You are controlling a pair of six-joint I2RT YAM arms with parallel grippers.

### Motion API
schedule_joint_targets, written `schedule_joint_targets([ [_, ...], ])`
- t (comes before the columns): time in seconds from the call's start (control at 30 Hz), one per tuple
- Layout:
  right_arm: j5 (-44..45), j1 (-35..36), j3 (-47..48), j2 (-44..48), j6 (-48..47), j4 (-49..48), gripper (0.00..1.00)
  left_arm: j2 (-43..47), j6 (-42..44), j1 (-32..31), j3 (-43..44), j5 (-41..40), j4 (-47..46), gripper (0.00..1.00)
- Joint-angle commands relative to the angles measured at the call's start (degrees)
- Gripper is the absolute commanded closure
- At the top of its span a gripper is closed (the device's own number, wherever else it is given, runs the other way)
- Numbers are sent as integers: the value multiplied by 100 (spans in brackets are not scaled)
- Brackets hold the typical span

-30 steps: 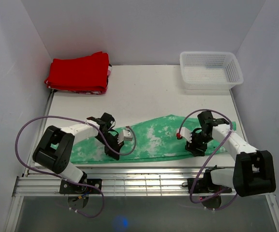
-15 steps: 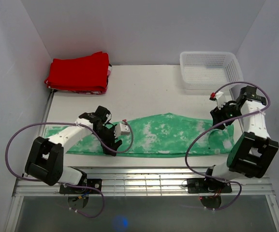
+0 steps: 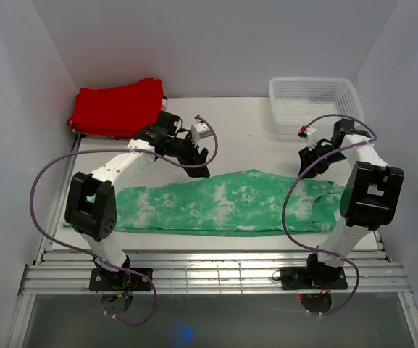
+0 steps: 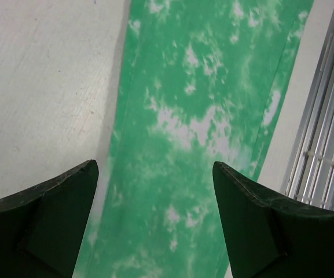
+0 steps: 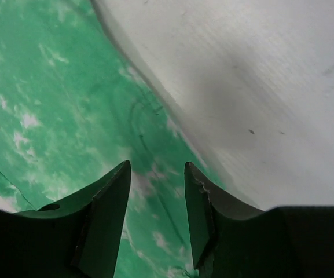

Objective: Fold and stack the trousers
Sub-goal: Fold the trousers

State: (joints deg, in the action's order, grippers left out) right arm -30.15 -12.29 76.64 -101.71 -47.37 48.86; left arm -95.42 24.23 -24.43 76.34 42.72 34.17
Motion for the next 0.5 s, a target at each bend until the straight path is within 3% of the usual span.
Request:
schedule_joint_targets([
  [0.0, -18, 376, -552, 28, -332, -227, 53, -599, -1103, -62, 565, 404, -780, 8],
  [0.03, 9, 499, -789, 220, -421, -358, 61, -766, -1244, -97, 697, 369, -902, 8],
  [0.07, 62, 561, -1304, 344, -509, -664, 77, -1099, -1506, -141, 951, 360, -1069, 8],
  [0.13, 220, 711, -1826, 851, -754, -991, 91, -1417, -1780, -247, 1181, 430, -1219, 8],
  [0.33, 492, 973, -3856, 2959, -1273, -2722, 92, -2139, -2721, -607, 1261, 624, -2071, 13],
  [0.47, 896, 1264, -4824, 3789, -1643, -3522, 92, -2411, -2941, -862, 1234, 764, -2433, 16],
])
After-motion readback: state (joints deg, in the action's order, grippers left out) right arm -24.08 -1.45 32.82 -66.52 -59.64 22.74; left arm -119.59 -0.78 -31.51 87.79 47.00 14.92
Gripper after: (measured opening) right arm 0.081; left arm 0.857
